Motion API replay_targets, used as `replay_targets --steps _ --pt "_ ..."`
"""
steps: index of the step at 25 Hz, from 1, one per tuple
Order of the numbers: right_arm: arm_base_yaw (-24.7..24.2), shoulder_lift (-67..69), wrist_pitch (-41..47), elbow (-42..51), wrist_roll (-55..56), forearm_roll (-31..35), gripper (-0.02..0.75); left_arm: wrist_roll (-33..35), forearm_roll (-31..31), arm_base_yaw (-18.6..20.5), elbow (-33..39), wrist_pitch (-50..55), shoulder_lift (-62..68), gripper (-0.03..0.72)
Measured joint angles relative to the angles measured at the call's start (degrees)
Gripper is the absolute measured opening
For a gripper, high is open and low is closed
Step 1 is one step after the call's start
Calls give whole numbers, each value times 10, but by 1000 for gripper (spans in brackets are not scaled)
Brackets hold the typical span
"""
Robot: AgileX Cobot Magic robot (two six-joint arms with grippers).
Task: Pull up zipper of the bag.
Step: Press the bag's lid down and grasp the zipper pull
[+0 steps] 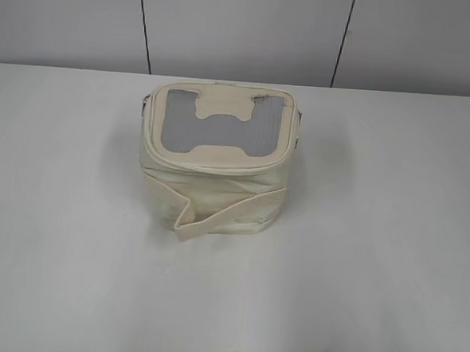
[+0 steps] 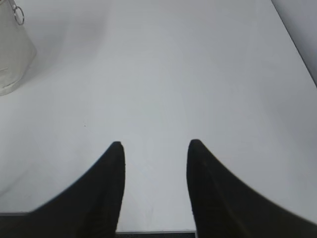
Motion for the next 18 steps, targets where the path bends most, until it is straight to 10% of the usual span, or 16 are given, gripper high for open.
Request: replay_targets --steps 18 --pt "0 0 0 0 0 0 336 0 0 0 0 0 0 192"
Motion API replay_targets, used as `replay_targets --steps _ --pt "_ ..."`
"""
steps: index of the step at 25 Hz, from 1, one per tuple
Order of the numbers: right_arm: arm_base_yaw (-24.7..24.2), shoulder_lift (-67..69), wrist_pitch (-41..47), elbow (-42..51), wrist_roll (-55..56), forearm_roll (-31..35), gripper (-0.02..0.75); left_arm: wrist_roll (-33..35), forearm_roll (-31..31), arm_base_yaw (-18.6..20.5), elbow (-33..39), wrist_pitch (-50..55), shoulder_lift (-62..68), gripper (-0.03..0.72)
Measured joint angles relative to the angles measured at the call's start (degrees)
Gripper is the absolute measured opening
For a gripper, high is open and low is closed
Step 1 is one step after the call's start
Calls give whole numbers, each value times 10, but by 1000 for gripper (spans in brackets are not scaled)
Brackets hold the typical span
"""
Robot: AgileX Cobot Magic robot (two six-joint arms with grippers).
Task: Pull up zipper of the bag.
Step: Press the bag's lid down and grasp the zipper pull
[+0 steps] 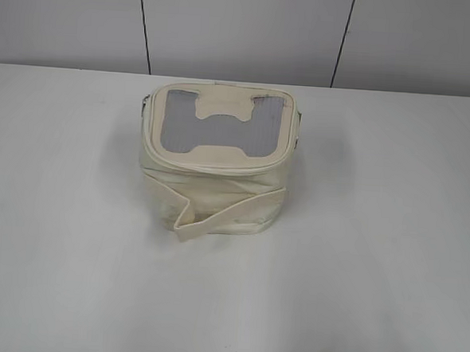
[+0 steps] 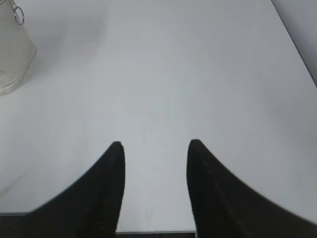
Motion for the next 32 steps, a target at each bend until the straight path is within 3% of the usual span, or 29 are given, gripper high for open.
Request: replay_targets --steps 27,32 --pt "0 0 0 0 2 7 336 0 0 0 0 0 0 192" --pt "0 0 -1 0 2 48 336 0 0 0 0 0 0 192"
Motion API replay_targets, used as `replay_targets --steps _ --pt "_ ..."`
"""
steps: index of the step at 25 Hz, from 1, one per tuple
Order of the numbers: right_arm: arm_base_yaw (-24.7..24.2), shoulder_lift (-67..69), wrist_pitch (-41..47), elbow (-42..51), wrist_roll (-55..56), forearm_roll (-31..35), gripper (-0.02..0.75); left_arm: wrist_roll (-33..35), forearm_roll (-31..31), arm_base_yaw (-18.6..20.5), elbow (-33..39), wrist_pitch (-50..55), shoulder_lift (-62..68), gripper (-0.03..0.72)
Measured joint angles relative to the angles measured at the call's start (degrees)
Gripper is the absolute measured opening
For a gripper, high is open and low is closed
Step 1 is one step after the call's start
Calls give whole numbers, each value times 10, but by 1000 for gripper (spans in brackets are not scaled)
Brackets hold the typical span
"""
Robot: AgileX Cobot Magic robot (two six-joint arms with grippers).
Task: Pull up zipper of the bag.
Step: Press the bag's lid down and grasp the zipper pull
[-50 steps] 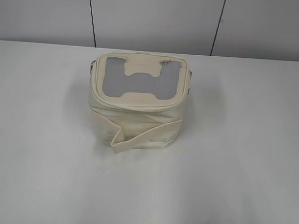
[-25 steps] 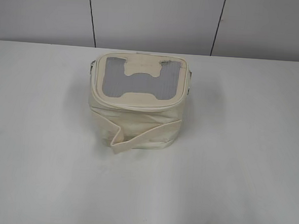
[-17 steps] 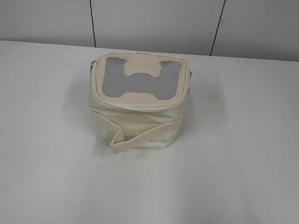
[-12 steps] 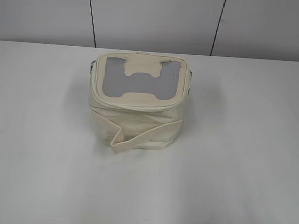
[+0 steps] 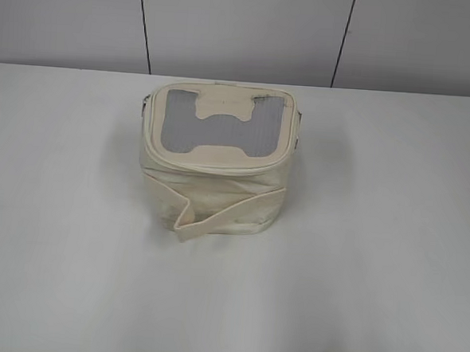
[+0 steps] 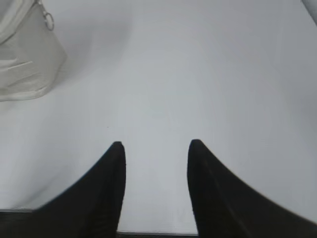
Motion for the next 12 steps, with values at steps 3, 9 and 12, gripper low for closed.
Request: replay_targets --steps 3,9,12 --pt "0 10 -4 0 -9 46 336 0 0 -1 0 0 0 192" --pt "0 142 -37 -5 -140 165 336 0 -1 -2 0 0 0 192" --pt "0 274 -105 -9 -268 275 336 0 -1 -2 0 0 0 192"
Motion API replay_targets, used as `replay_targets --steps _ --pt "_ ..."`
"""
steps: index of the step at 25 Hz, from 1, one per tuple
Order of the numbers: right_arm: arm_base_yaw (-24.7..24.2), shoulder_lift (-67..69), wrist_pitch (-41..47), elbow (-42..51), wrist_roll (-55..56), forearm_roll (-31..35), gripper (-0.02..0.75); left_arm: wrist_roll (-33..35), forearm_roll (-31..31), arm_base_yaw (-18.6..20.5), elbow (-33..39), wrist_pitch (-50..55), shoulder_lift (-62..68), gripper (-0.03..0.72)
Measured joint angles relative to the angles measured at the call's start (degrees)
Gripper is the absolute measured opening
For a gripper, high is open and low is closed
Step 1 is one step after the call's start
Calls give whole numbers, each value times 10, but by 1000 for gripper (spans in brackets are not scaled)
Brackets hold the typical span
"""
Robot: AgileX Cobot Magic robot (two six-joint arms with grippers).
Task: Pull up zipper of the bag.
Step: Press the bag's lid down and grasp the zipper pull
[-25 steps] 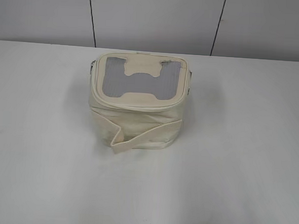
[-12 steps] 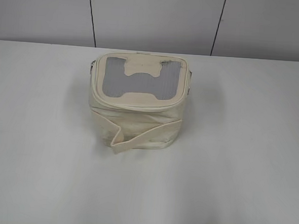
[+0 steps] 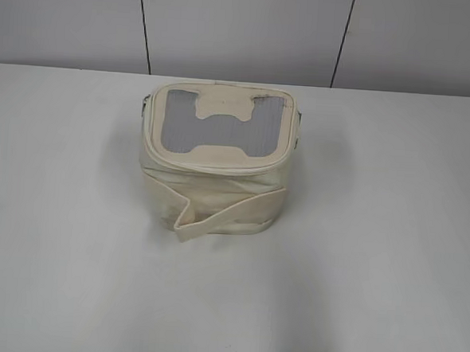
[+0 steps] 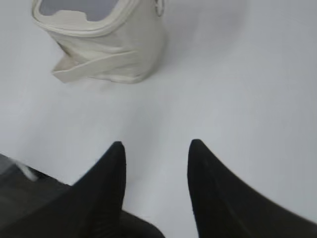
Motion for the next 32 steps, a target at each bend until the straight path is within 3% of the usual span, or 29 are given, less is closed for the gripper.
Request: replay_targets --steps 5,10,15,22,27,32 --pt "0 290 -42 -62 -259 206 336 0 -1 0 0 0 0 192" --pt "0 539 8 -236 -402 303 336 0 -1 0 0 0 0 192" --pt "26 730 81 -437 -419 306 336 0 -1 0 0 0 0 192" --pt "154 883 104 -655 -374 251 340 0 -1 0 0 0 0 192" --pt "228 982 111 -814 -294 169 422 0 -1 0 0 0 0 192" --pt "250 1083 149 -957 -238 140 453 0 -1 0 0 0 0 192"
